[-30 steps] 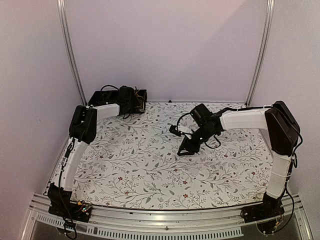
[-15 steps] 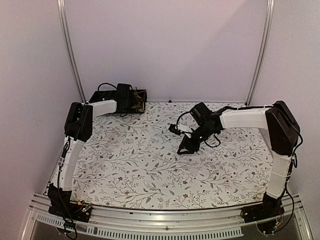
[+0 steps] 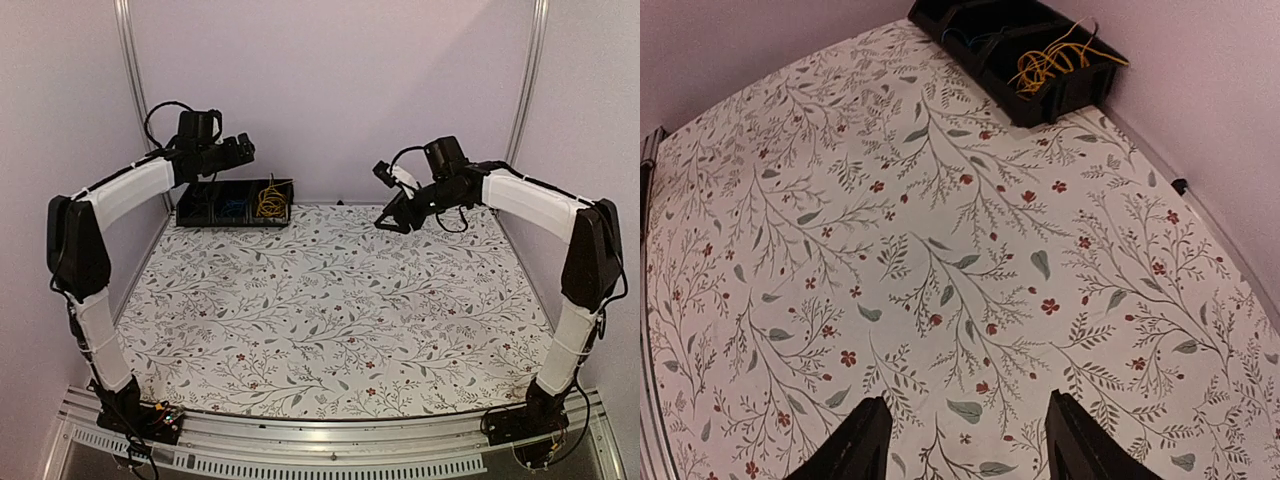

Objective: Untangle the cables

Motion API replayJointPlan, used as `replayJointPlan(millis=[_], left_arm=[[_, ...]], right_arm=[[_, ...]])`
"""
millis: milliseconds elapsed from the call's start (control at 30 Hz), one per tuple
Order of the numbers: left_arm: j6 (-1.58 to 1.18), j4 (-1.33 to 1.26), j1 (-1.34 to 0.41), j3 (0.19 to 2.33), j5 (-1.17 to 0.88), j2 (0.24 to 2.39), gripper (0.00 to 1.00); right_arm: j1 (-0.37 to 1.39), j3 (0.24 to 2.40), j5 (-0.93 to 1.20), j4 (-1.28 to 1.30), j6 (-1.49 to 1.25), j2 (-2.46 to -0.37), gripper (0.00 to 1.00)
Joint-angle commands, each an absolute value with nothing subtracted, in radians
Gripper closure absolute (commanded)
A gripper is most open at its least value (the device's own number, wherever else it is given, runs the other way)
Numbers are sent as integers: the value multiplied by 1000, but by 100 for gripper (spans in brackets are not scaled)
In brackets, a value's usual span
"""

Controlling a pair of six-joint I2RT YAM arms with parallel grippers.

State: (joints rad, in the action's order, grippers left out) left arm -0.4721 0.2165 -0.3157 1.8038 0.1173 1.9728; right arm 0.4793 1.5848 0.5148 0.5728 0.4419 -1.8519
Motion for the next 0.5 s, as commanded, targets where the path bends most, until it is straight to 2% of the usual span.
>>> replayJointPlan(millis=[0,33,100,133,167,300,467], left_arm=[[-264,261,-326,1587,99,1765,0],[-244,252,-328,1545,95,1710,0],[-213,250,-331,1475,102,1608,0],[-197,250,-332,1447,114,1559,0],[-187,249,-333,1421,126,1516,0],[-153,254,-339,1356,136,1387,0],[-185,298,-341,1310,146,1304,0]], right_arm=[[422,1693,508,541,384,-1771,38],[407,1714,504,539,374,-1763,36],[376,1737,490,512,338,-1747,19],[368,1739,456,487,294,-1729,14],[367,1734,383,458,260,-1717,3],[365,1714,119,385,105,-1666,1],[365,1636,21,333,75,-1595,1]])
